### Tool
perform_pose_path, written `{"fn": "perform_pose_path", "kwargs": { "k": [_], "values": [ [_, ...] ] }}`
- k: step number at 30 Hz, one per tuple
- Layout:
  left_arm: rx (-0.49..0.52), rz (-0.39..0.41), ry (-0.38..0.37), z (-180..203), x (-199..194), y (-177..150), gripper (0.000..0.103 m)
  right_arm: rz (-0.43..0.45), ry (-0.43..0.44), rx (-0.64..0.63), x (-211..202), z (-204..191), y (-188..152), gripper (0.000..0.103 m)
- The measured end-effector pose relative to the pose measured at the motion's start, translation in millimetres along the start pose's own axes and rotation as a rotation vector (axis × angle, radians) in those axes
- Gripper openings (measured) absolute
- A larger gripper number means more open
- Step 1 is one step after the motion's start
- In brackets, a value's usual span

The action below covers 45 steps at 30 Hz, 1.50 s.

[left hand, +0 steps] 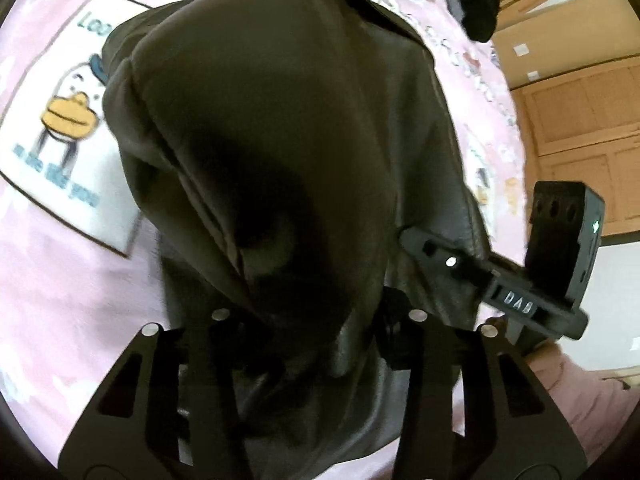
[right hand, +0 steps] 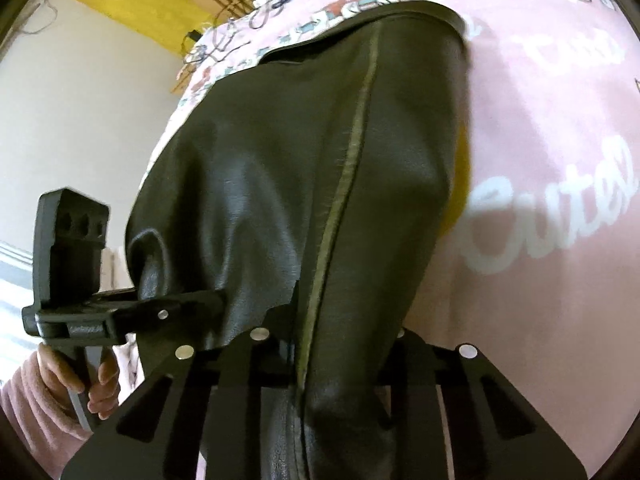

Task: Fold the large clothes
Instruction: 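Grasp the jacket bundle with the left tool while the right tool grasps it too, then lift the held bundle with both tools and carry it across the bed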

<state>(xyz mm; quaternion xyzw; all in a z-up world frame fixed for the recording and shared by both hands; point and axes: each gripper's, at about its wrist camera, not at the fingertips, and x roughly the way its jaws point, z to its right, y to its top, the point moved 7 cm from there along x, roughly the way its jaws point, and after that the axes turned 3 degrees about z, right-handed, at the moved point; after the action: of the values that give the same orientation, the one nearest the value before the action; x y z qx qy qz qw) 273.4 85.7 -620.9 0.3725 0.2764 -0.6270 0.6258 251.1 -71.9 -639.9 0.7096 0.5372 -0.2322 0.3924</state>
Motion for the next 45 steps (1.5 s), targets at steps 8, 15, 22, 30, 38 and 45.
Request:
{"fn": "perform_pose_path", "kwargs": {
  "k": [8,15,22,30,38,45],
  "values": [
    [0.011,-0.023,-0.109,40.0,-0.6,-19.9,0.037,-0.018,0.093,0.051,-27.5,-8.9,-5.8,0.019],
    [0.064,-0.032,-0.167,101.1,-29.3,-31.1,0.037,-0.014,0.161,0.048,-83.3,-19.3,-7.2,0.019],
    [0.082,0.017,-0.163,178.5,-113.3,-51.4,0.037,-0.055,0.175,-0.05,-172.4,-66.6,-1.4,0.02],
    [0.037,0.14,-0.159,234.9,-245.4,-83.7,0.037,-0.09,0.281,-0.174,-277.1,-166.2,2.8,0.02],
    [-0.005,0.339,-0.073,171.8,-413.1,-97.4,0.037,-0.131,0.414,-0.455,-261.7,-349.1,20.2,0.022],
    [-0.143,0.576,0.086,40.1,-600.3,-144.2,0.037,-0.249,0.619,-0.639,-169.4,-577.0,14.3,0.022]
  ]
}}
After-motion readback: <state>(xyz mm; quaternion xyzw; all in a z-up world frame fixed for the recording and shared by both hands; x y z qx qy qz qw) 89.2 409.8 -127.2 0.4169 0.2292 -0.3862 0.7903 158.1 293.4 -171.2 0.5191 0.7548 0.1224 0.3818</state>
